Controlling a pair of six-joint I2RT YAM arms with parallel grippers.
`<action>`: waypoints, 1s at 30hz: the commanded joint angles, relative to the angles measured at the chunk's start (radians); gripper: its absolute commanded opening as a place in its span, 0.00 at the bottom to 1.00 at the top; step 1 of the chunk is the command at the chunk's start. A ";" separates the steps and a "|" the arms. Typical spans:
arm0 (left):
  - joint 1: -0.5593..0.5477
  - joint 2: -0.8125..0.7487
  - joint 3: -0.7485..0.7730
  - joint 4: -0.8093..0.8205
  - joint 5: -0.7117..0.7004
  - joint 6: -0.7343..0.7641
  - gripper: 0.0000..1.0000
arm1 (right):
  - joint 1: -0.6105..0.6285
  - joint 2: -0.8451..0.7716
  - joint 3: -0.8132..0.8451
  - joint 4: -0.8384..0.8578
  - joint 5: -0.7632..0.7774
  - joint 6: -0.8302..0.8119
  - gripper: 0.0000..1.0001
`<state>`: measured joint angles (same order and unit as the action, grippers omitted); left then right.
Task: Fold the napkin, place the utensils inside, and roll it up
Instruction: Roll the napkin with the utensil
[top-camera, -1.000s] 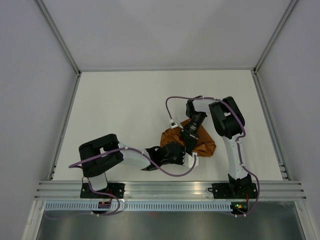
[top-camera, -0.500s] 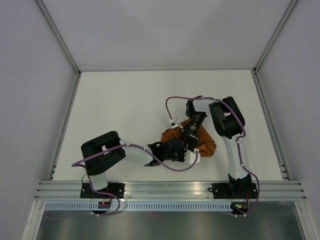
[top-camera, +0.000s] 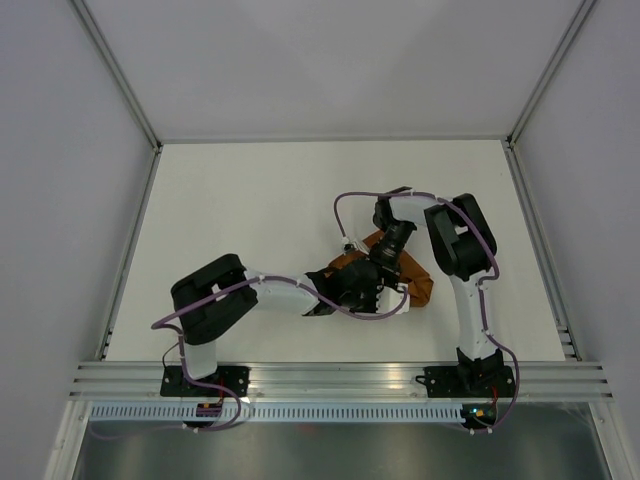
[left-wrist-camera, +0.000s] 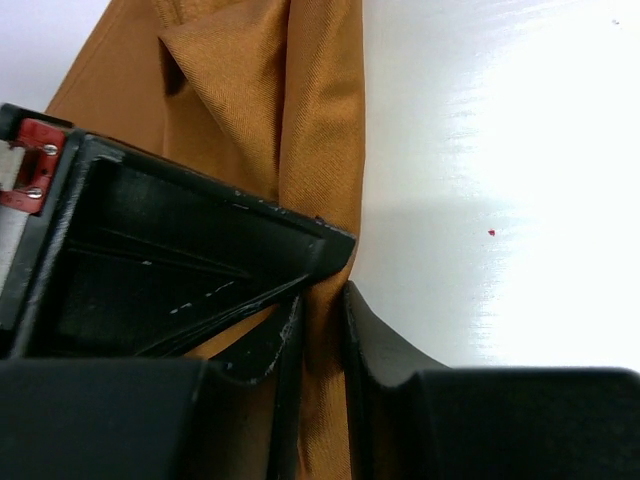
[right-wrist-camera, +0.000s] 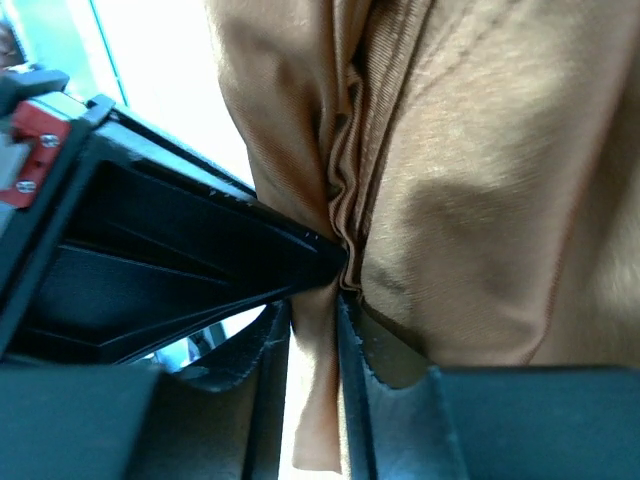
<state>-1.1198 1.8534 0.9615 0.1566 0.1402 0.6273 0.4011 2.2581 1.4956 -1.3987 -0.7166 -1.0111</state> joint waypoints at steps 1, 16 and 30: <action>0.002 0.046 0.014 -0.146 0.113 -0.081 0.02 | -0.010 -0.052 0.032 0.277 0.082 0.011 0.32; 0.086 0.073 0.103 -0.258 0.355 -0.235 0.02 | -0.215 -0.187 0.152 0.260 -0.020 0.130 0.40; 0.241 0.187 0.263 -0.397 0.774 -0.486 0.02 | -0.395 -0.486 -0.058 0.518 -0.040 0.224 0.40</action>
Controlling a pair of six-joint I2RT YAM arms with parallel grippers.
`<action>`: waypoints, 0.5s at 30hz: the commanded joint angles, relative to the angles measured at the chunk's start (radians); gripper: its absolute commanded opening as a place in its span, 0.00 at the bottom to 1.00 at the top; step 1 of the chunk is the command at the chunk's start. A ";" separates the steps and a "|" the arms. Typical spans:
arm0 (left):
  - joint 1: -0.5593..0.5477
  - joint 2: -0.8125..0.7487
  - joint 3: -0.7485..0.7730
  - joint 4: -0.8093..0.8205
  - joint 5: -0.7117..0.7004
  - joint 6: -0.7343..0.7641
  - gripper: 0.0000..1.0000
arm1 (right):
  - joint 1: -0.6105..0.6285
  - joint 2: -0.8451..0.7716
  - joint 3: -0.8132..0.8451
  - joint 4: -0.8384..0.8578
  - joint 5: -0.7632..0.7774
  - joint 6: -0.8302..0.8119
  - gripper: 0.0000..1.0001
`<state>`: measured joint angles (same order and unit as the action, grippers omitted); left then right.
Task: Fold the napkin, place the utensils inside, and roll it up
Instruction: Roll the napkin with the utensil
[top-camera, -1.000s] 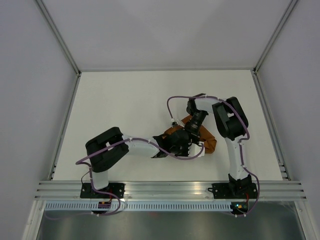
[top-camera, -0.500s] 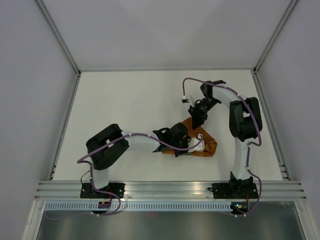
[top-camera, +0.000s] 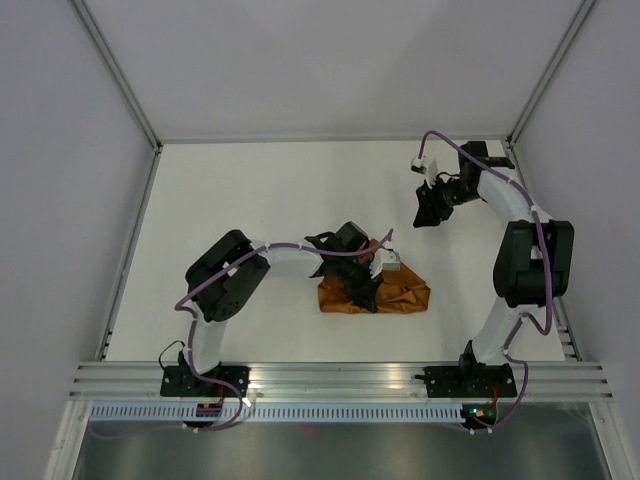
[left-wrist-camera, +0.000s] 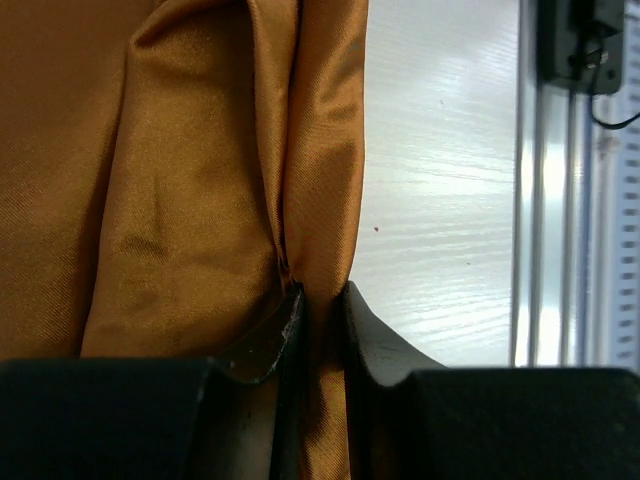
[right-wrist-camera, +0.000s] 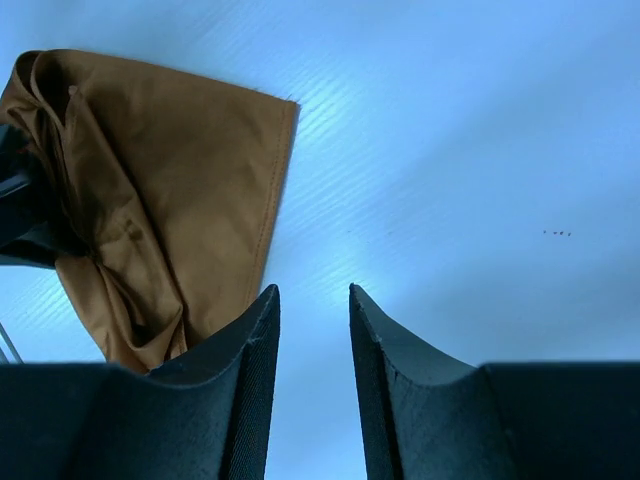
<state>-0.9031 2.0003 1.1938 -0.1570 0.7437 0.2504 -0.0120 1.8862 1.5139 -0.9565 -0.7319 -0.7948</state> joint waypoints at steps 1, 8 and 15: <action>0.041 0.055 0.045 -0.085 0.192 -0.138 0.02 | 0.018 -0.139 -0.098 0.087 -0.024 0.002 0.40; 0.101 0.150 0.098 -0.079 0.341 -0.240 0.02 | 0.018 -0.338 -0.256 0.030 -0.049 -0.142 0.39; 0.145 0.219 0.096 -0.013 0.393 -0.327 0.02 | 0.144 -0.521 -0.464 -0.062 -0.017 -0.353 0.40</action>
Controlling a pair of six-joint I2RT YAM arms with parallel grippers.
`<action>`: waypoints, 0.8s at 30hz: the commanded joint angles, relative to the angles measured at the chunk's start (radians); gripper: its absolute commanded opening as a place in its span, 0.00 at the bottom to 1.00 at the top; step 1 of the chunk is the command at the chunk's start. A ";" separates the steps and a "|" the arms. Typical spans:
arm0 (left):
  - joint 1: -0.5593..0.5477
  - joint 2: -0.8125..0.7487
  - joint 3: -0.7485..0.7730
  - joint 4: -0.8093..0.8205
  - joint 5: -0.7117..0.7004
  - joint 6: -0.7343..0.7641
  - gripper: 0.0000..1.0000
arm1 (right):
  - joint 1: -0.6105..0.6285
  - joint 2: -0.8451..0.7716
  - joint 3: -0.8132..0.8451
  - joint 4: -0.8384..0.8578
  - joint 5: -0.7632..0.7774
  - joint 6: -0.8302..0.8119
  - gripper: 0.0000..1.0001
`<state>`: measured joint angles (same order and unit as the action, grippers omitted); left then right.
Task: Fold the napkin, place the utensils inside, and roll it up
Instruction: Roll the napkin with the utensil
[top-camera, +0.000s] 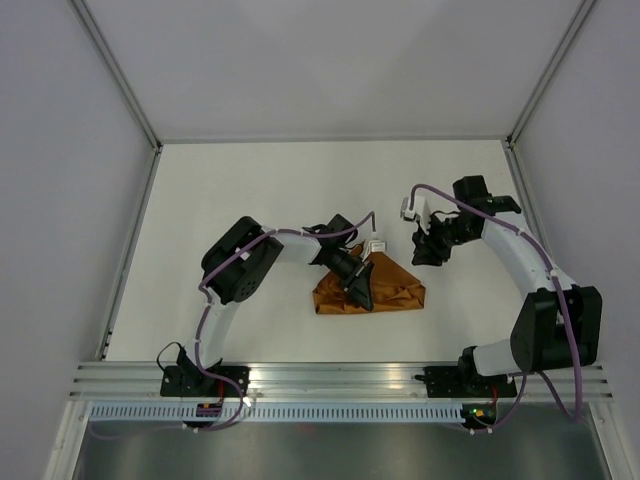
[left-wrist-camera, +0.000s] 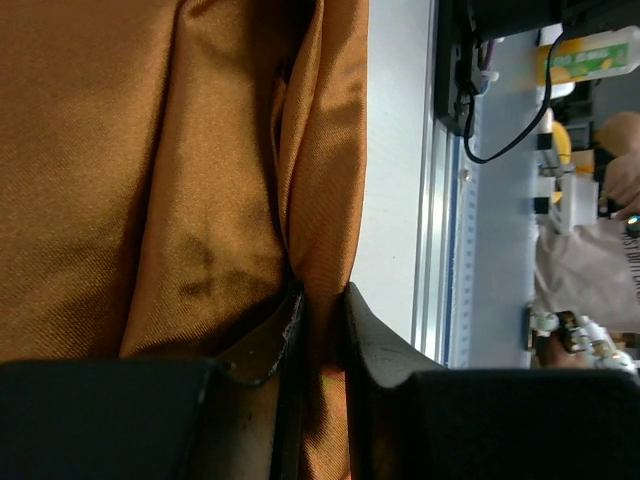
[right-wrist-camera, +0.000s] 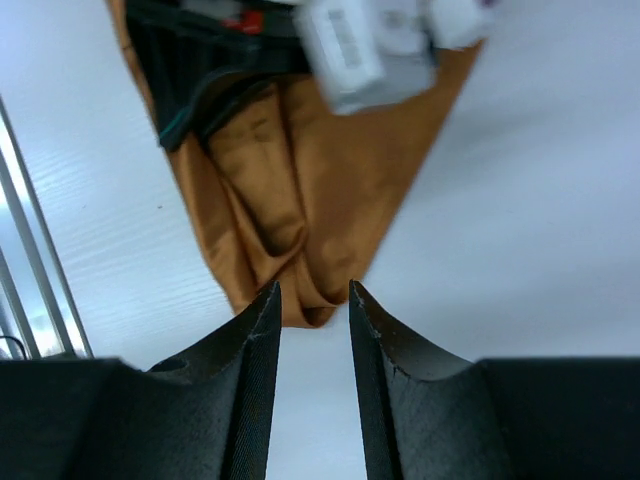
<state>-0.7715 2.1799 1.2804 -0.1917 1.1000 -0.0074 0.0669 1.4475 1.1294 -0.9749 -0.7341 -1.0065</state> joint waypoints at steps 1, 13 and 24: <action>0.018 0.041 0.005 0.040 0.037 -0.080 0.02 | 0.085 -0.123 -0.107 -0.018 0.016 -0.111 0.40; 0.047 0.037 -0.124 0.230 -0.034 -0.152 0.02 | 0.324 -0.130 -0.275 0.105 0.058 -0.078 0.41; 0.049 0.064 -0.156 0.294 -0.051 -0.175 0.02 | 0.545 -0.173 -0.473 0.468 0.249 0.080 0.43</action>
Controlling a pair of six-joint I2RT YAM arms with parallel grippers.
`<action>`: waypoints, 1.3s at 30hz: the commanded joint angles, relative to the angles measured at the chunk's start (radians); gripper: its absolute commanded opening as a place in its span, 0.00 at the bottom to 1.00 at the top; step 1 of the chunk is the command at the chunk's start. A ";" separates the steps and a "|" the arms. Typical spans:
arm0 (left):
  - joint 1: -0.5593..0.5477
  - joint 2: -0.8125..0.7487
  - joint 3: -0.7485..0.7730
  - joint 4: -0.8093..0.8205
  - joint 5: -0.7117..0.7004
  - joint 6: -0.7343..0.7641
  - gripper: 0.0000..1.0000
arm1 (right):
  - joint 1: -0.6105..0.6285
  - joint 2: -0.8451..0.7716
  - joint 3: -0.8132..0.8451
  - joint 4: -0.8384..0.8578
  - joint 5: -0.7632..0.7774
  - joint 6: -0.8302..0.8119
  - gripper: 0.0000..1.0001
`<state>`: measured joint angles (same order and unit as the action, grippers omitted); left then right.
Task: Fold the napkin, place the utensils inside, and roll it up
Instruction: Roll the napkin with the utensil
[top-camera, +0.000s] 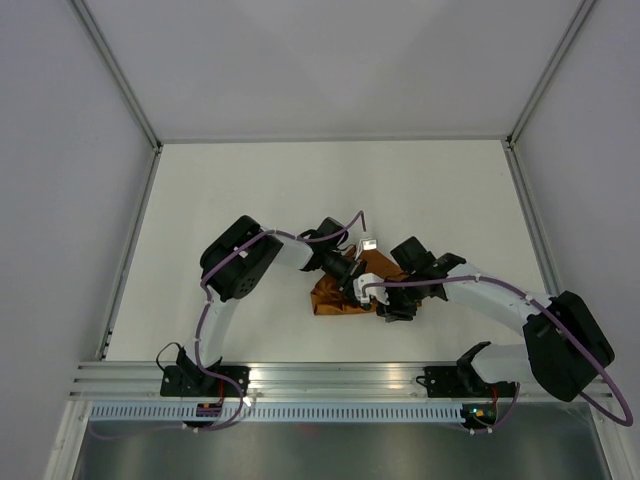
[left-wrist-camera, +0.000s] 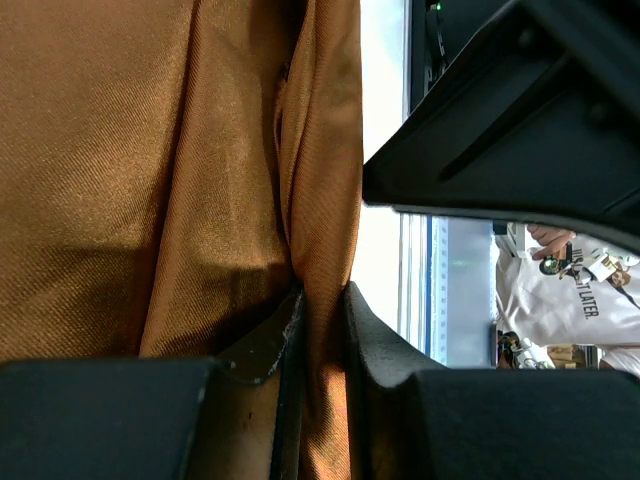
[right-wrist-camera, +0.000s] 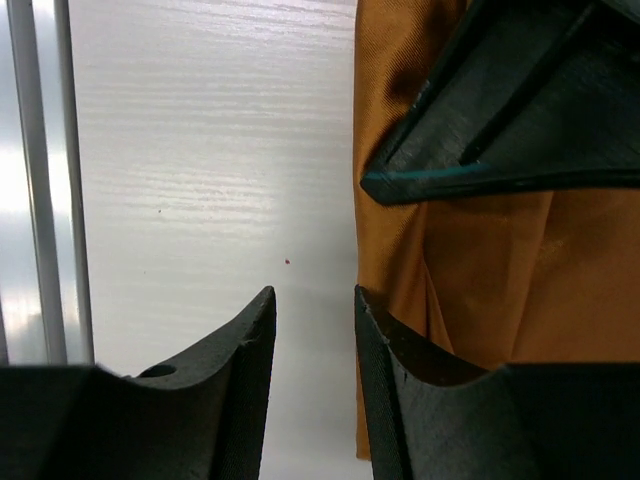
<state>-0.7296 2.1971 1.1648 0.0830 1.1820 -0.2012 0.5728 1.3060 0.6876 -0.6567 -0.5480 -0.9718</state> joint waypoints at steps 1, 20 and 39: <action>0.009 0.047 -0.042 0.029 -0.131 0.013 0.02 | 0.048 -0.031 -0.039 0.170 0.072 0.054 0.43; 0.012 0.069 -0.042 0.038 -0.124 0.009 0.02 | 0.130 -0.097 -0.074 0.302 0.186 0.125 0.46; 0.019 0.047 -0.042 0.017 -0.142 0.031 0.03 | 0.144 0.072 -0.076 0.344 0.192 0.124 0.40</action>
<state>-0.7227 2.2002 1.1496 0.1291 1.1881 -0.2317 0.7101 1.3537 0.5961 -0.3168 -0.3676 -0.8490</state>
